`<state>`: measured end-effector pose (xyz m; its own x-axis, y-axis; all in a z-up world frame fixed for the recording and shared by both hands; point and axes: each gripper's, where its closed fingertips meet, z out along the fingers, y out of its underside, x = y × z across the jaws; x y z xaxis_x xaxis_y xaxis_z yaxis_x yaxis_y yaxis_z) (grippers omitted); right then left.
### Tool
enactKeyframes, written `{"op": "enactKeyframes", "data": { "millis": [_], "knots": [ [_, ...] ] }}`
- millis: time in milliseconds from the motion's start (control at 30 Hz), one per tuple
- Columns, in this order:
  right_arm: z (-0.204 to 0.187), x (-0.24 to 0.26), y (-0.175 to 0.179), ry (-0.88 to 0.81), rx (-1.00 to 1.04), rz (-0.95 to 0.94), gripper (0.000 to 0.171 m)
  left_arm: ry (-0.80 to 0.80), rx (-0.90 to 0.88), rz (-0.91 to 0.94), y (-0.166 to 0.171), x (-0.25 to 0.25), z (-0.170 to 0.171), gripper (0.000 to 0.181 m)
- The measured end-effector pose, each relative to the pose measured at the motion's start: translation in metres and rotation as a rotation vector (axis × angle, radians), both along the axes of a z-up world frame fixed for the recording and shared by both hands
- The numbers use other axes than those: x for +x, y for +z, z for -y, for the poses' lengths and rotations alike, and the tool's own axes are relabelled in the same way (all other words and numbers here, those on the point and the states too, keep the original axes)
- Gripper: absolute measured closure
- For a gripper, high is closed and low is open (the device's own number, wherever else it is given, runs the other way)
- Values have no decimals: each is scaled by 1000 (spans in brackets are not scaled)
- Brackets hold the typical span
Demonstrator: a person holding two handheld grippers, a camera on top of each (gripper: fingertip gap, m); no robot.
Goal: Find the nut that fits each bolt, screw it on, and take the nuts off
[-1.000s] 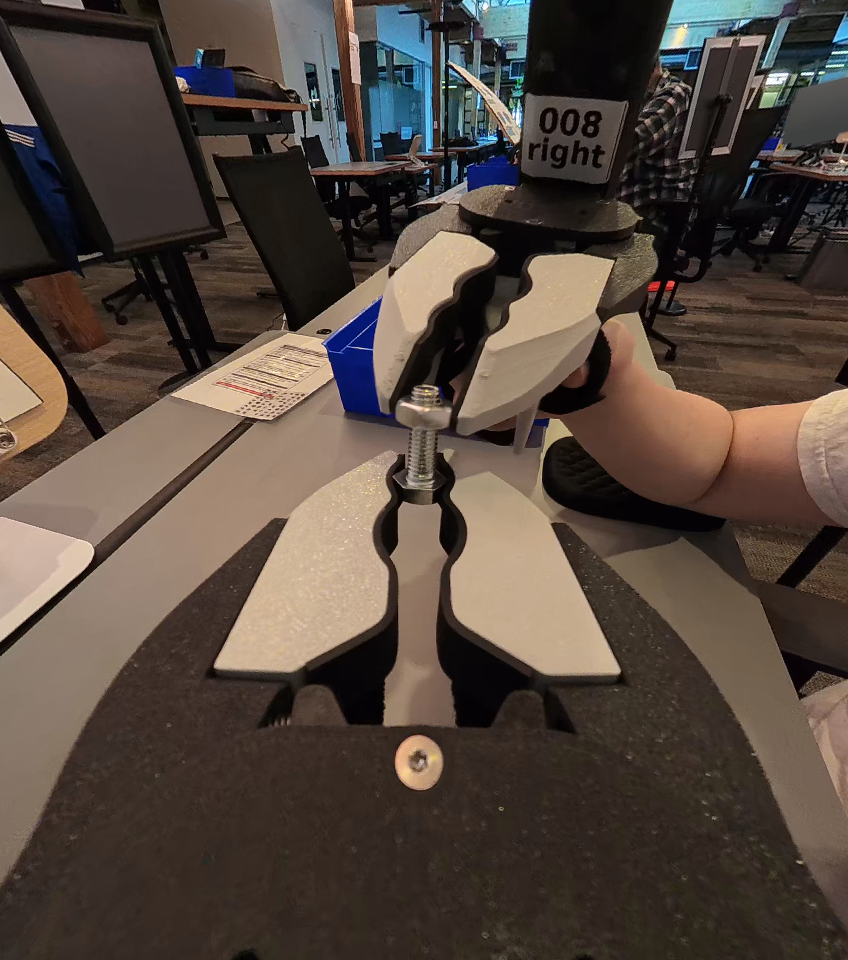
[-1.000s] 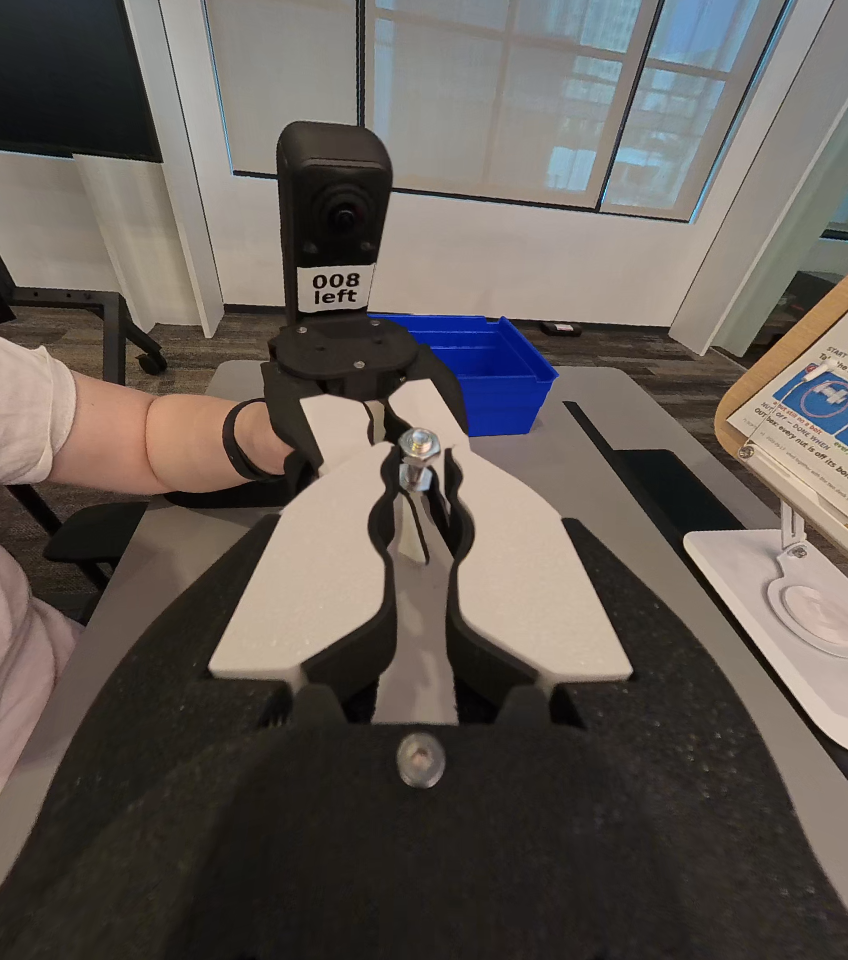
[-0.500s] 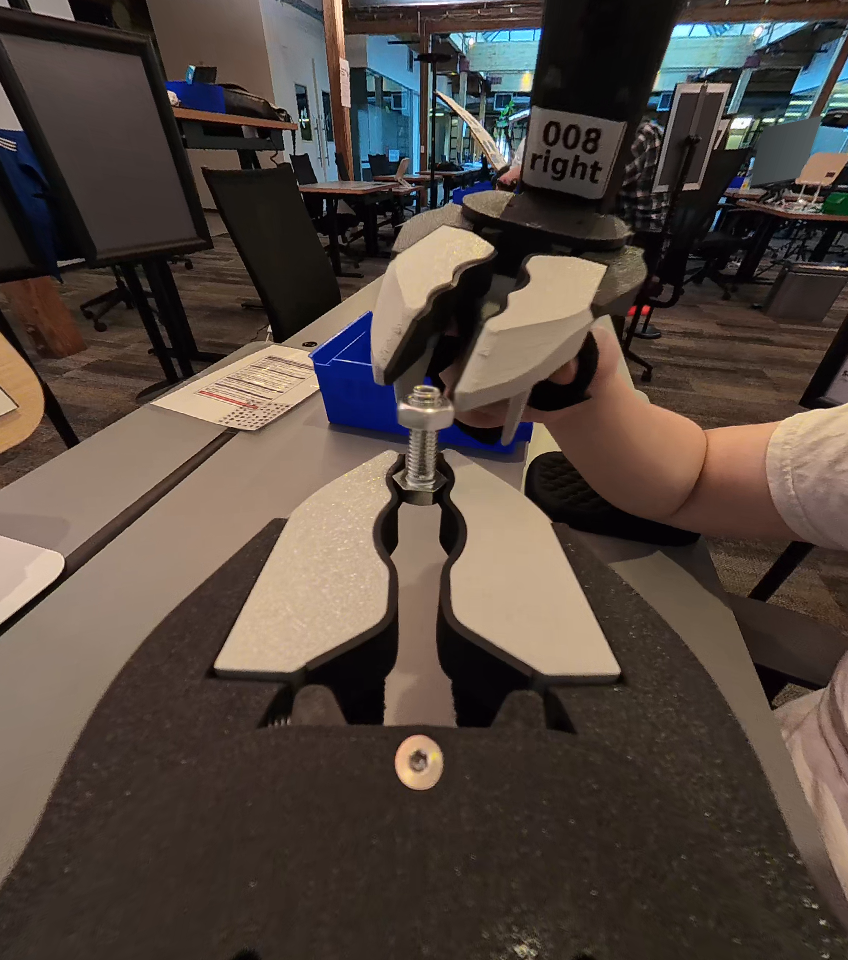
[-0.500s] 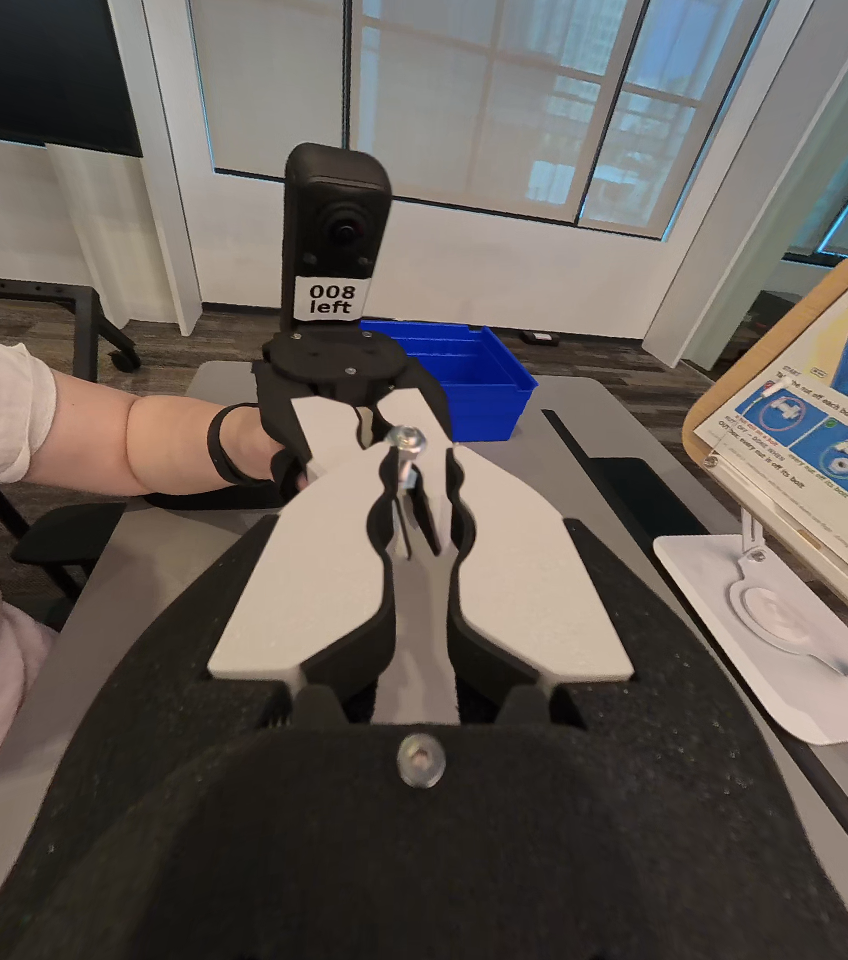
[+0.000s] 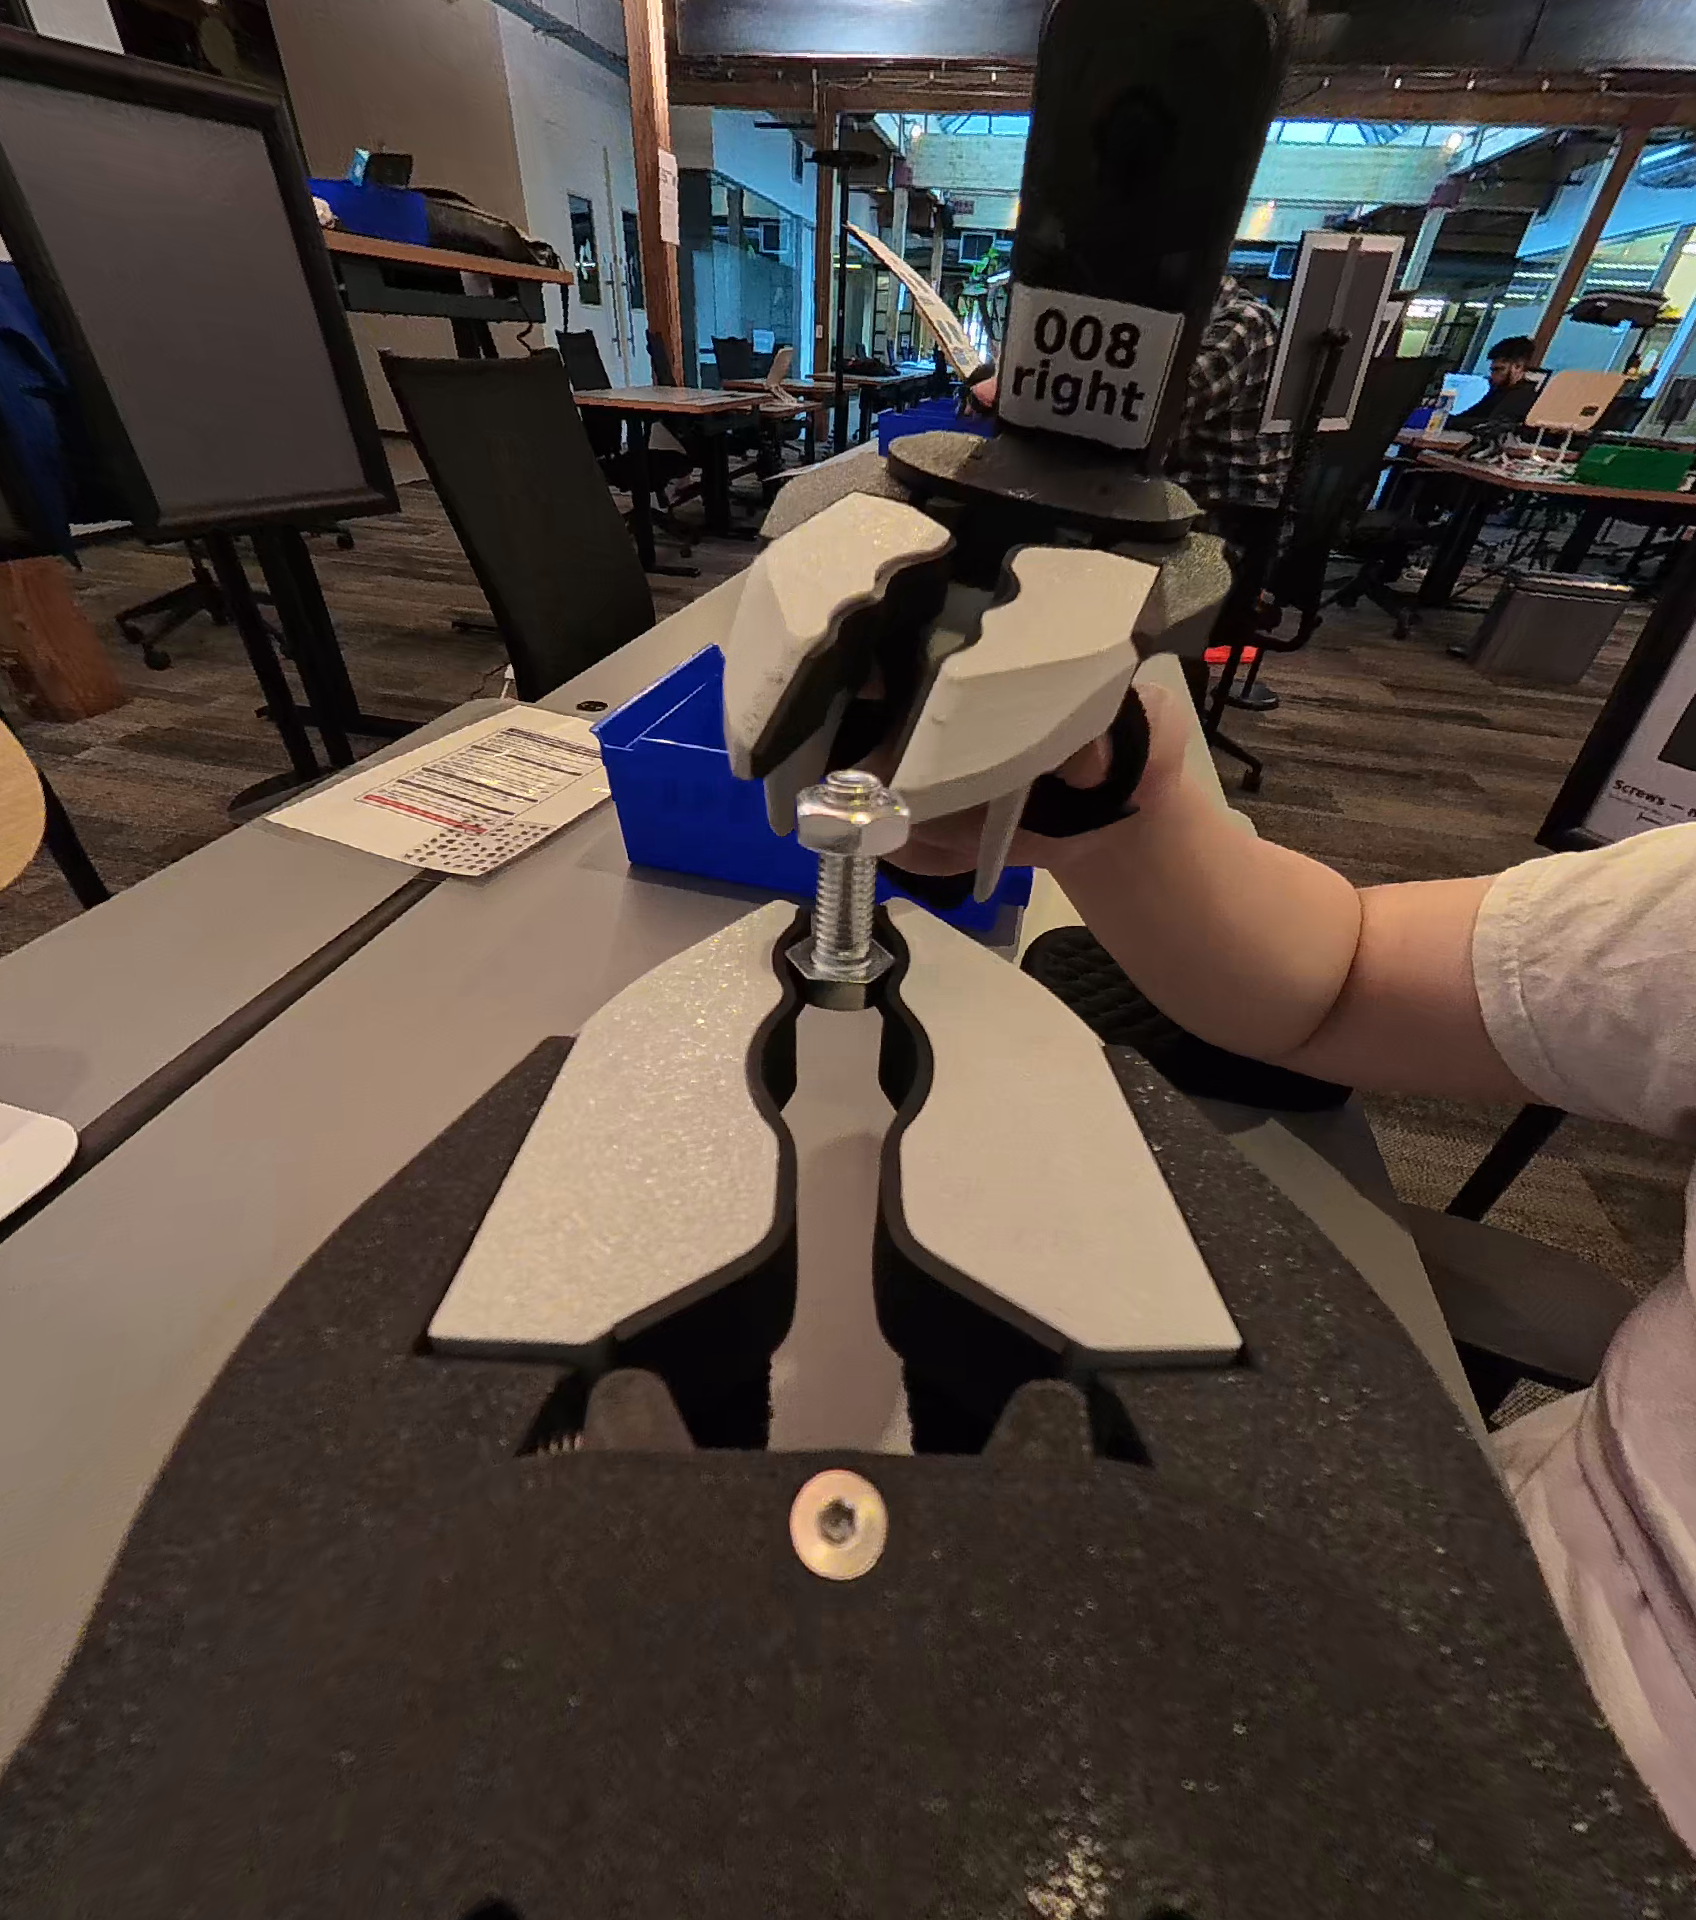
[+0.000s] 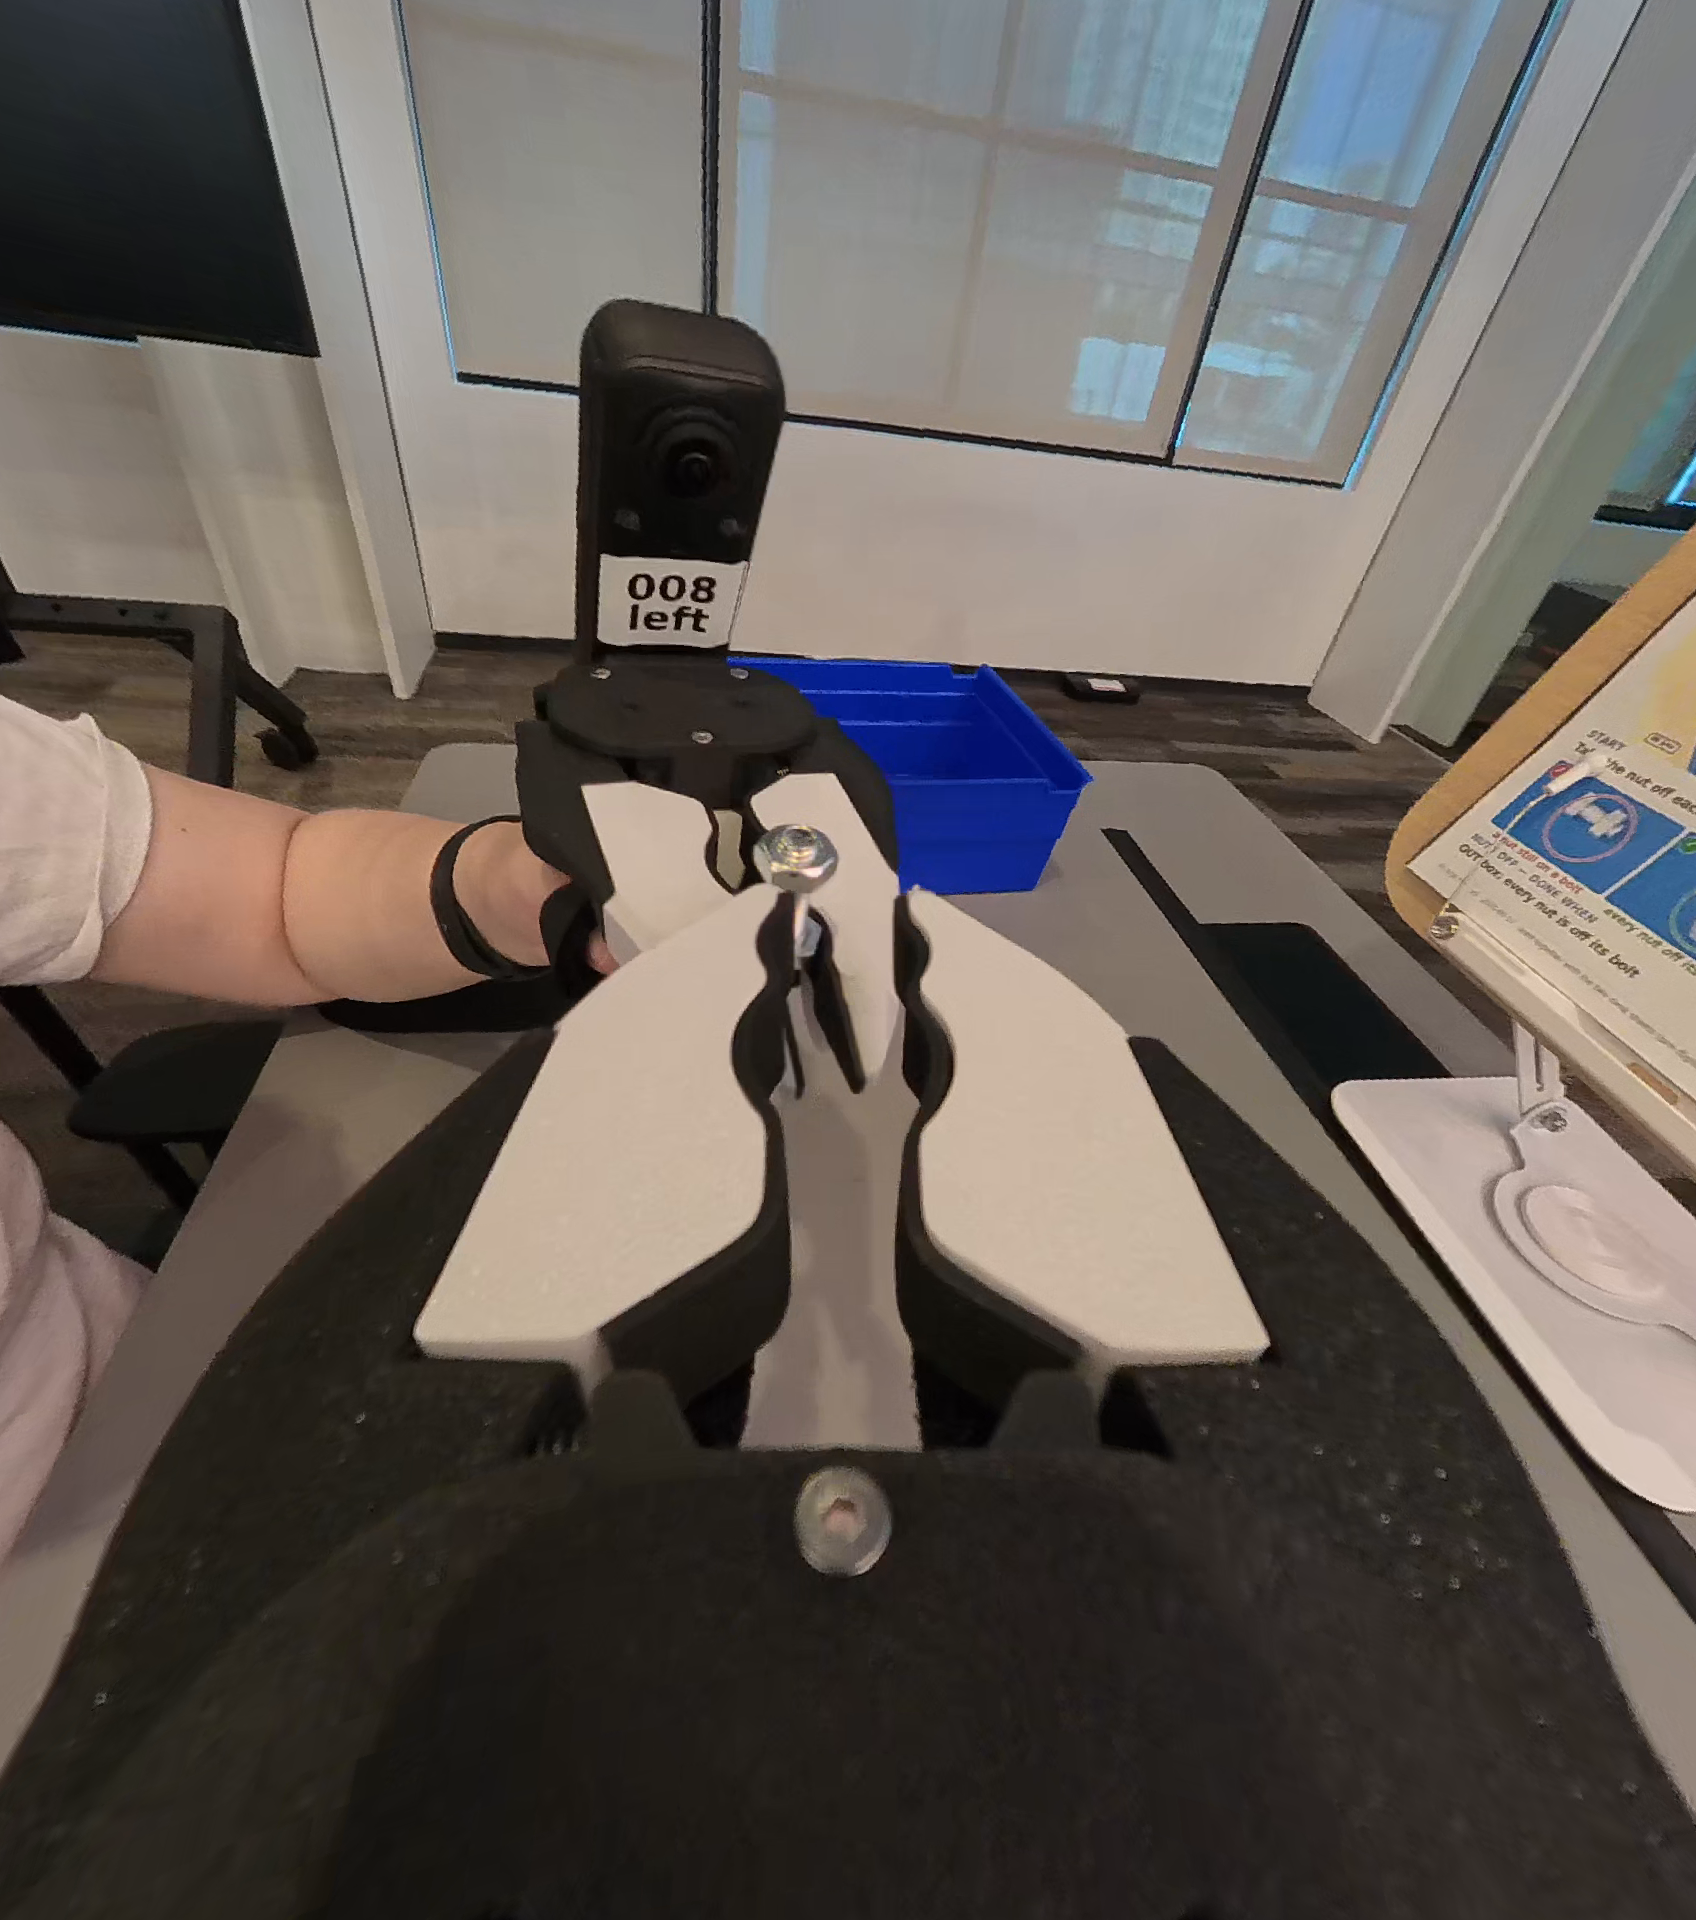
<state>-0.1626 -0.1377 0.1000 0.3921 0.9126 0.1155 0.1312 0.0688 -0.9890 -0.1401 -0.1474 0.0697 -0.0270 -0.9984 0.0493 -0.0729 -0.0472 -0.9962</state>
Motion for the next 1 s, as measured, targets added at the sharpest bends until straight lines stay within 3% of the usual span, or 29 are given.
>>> {"op": "enactKeyframes", "data": {
  "millis": [567, 833, 1000],
  "knots": [
    [9, -9, 4, 53, -21, -42, 151, -16, -2, -5, 0, 1, 4, 171],
    [-4, 6, 5, 0, -40, -59, 151, -14, -6, 7, 4, -1, 4, 171],
    [11, -11, 5, 45, 11, -26, 152, -20, -3, -7, 0, 1, 6, 171]
  ]
}}
